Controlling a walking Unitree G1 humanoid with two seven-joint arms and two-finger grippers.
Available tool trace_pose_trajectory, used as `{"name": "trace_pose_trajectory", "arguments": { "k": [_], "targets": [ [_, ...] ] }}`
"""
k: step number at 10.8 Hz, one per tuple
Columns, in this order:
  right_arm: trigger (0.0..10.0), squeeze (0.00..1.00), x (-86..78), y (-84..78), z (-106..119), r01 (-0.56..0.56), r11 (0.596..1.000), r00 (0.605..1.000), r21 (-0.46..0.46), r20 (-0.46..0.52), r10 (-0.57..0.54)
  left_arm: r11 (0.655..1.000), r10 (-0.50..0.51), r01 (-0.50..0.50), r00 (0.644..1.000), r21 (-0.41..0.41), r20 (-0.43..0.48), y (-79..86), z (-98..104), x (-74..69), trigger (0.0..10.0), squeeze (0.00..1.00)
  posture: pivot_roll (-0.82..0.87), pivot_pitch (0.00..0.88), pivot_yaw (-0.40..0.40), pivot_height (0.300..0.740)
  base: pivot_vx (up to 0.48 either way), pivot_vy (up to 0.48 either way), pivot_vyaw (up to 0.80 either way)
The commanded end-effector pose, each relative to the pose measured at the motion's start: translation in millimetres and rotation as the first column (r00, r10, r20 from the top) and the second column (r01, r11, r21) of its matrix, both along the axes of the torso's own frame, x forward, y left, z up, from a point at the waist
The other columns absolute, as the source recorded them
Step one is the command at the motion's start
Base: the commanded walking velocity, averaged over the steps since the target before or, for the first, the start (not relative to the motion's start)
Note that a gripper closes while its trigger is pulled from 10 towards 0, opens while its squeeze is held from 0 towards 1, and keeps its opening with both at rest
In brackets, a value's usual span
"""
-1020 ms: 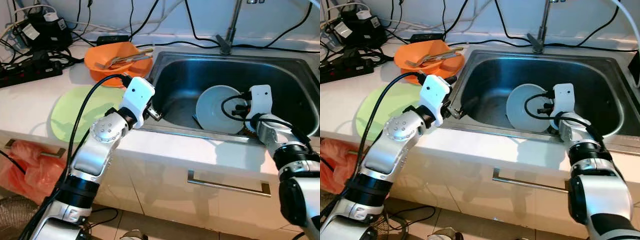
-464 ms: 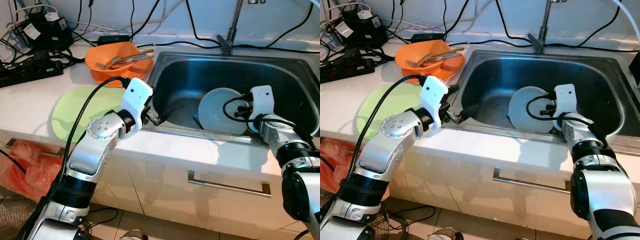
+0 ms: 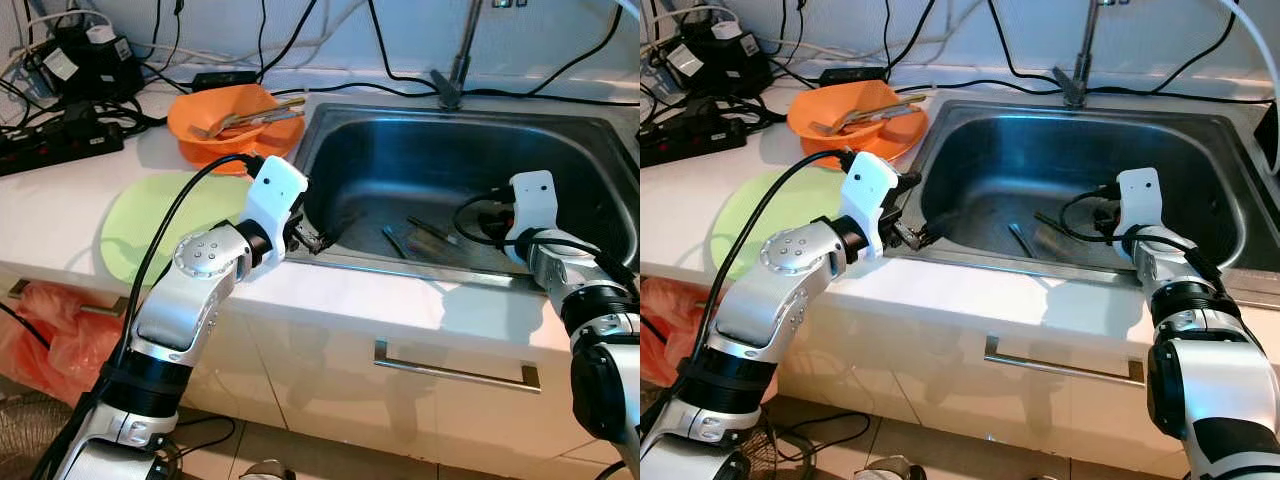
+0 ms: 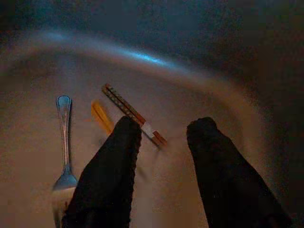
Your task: Kitchen organization
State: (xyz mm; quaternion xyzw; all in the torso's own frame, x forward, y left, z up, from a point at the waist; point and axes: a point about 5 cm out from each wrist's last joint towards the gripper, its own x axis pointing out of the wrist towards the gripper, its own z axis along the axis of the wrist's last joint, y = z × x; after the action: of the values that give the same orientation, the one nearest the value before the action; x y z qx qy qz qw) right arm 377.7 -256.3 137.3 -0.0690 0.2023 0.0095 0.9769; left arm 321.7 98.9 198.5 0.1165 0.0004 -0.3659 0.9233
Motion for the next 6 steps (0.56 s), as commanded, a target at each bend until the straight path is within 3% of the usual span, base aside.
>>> {"name": "trace_pose_trajectory", "arguments": {
  "k": [1,3,6],
  "targets": [
    [10.0,1.0,2.2,2.3,3.0,-0.007,1.0,1.0,0.007,0.016,0.007,1.0,-0.005,0.005,1.0,0.021,0.008,1.8,5.2,-1.1,10.0,1.0,0.19,0.04,0.059,0.74,0.0,0.0,0.0],
    [10.0,1.0,6.6,-0.9,16.3,0.02,1.0,0.996,-0.014,0.086,-0.018,0.998,0.015,-0.013,1.0,0.065,-0.017,8.0,4.7,-0.2,10.0,1.0,0.19,0.038,0.062,0.74,0.0,0.0,0.0],
    [10.0,1.0,17.9,17.0,44.5,-0.095,0.995,0.974,0.003,0.208,0.093,0.989,0.049,-0.044,0.998,0.142,-0.03,21.3,5.0,1.6,10.0,1.0,0.19,0.034,0.061,0.74,0.0,0.0,0.0]
  ]
}}
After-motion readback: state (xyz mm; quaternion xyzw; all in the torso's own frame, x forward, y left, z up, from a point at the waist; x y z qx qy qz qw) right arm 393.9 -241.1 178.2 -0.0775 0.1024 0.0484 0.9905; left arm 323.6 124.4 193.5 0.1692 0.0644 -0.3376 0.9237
